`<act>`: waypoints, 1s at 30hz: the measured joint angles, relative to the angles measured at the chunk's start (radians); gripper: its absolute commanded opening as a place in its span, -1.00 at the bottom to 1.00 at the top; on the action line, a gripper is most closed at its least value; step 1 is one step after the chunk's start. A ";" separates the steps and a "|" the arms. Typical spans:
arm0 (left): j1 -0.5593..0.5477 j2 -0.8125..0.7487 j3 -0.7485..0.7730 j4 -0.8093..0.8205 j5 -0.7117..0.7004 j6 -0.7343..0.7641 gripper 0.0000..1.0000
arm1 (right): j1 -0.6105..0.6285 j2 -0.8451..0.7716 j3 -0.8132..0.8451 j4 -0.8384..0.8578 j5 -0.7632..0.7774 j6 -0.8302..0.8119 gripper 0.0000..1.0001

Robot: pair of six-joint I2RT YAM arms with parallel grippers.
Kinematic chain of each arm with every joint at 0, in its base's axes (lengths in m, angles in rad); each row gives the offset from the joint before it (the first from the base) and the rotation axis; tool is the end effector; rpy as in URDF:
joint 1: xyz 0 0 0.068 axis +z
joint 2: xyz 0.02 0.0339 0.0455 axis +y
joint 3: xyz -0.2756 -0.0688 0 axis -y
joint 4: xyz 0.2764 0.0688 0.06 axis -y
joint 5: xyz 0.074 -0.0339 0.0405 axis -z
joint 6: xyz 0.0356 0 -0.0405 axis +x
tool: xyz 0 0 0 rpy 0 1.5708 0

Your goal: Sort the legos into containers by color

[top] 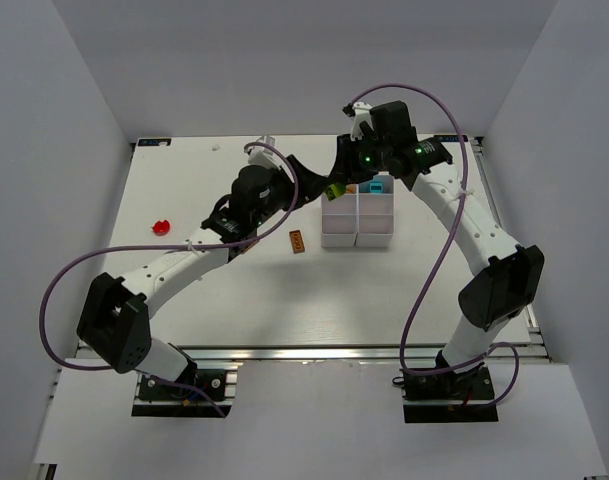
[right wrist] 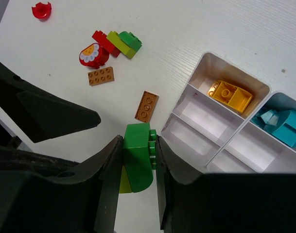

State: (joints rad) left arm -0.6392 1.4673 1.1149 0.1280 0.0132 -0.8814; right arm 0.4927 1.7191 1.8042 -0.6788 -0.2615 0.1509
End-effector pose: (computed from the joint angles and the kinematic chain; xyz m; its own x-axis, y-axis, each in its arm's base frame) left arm 0.3035 -0.2262 0.3242 -0.5818 -0.5289 -0.6179 0.2482 0.6080 -0.7542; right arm 0.3665 0.2072 0.4087 -0.5844 -0.1489 -0.7977 -0.5643 0.7810 0.2676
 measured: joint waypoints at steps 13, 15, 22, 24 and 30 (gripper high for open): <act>-0.010 0.064 0.000 0.054 0.083 -0.026 0.34 | 0.000 0.000 0.000 0.001 0.005 0.002 -1.00; -0.011 0.070 0.000 0.052 0.087 -0.029 0.31 | 0.001 0.000 0.000 0.000 0.005 0.003 -1.00; -0.013 0.071 0.000 0.064 0.100 -0.035 0.10 | 0.002 0.000 -0.002 0.001 0.005 0.004 -1.00; -0.013 0.071 0.000 0.068 0.101 -0.036 0.02 | 0.002 0.000 -0.003 0.001 0.005 0.004 -1.00; -0.013 0.076 0.000 0.084 0.112 -0.041 -0.34 | 0.002 0.000 -0.003 0.001 0.005 0.004 -1.00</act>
State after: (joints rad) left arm -0.6521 1.5436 1.1152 0.2115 0.1253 -0.9226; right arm 0.4942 1.7191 1.8015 -0.6777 -0.2562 0.1547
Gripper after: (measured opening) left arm 0.462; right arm 0.352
